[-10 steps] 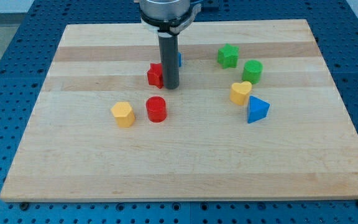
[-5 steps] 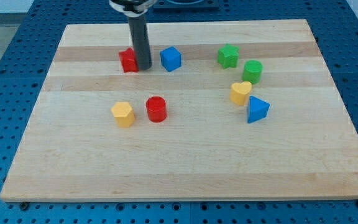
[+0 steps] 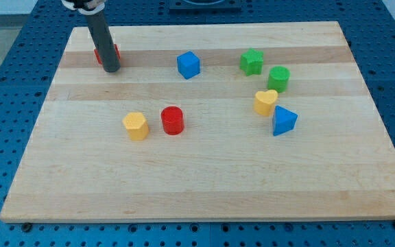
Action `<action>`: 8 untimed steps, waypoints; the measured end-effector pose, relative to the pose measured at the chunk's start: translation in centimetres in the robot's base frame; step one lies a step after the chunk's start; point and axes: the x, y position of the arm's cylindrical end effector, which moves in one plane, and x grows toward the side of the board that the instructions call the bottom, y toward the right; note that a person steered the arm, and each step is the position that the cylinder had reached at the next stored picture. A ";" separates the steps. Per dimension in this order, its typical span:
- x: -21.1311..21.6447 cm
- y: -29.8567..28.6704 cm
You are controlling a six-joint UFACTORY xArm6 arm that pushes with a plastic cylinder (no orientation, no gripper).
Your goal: Move the red star to the top left
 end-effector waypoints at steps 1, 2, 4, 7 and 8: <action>-2.0 -0.1; -3.8 -1.4; -7.0 -4.8; -5.5 -4.8; -5.3 -3.8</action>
